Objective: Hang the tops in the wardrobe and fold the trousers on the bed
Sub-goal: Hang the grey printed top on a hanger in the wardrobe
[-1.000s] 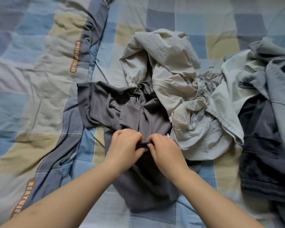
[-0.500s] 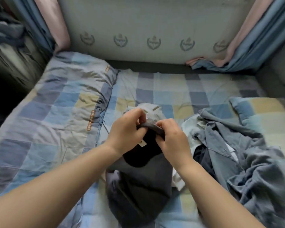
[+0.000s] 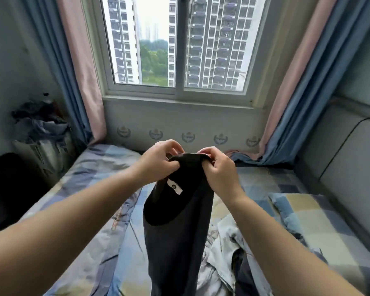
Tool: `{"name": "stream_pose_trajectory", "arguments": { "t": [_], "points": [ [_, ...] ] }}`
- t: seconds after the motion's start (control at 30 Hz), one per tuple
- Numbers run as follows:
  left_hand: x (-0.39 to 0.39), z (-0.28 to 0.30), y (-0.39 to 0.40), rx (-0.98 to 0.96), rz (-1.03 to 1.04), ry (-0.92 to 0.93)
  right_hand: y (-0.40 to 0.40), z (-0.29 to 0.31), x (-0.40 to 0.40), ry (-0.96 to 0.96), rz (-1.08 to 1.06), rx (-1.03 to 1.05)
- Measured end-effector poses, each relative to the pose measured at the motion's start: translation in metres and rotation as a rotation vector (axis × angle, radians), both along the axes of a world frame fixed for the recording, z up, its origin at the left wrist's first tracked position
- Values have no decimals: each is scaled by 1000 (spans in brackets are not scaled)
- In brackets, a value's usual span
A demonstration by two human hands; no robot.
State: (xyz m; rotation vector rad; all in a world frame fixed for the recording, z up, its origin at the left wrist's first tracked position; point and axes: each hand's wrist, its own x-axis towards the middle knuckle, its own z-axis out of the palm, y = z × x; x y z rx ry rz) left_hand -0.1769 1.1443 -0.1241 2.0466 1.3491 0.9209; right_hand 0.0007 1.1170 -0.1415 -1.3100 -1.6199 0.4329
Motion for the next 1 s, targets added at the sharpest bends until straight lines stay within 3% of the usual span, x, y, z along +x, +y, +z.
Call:
{"name": "stream_pose_trajectory", "arguments": {
  "t": [0.1, 0.3, 0.47, 0.6, 0.73, 1.0],
  "points": [
    [6, 29, -17, -5, -142, 146, -9, 44, -7, -68, 43, 74],
    [21, 82, -34, 157, -158, 106, -27, 94, 0, -202, 31, 108],
    [34, 114, -37, 235, -191, 220, -47, 121, 14, -291, -61, 149],
    [55, 125, -40, 155, -201, -40, -67, 119, 32, -405, -177, 102],
    [66, 134, -40, 42, -201, -336, -82, 95, 46, -506, -348, -97],
    [51, 138, -28, -105, -252, -556, -150, 48, 76, -592, -663, -568]
  ]
}}
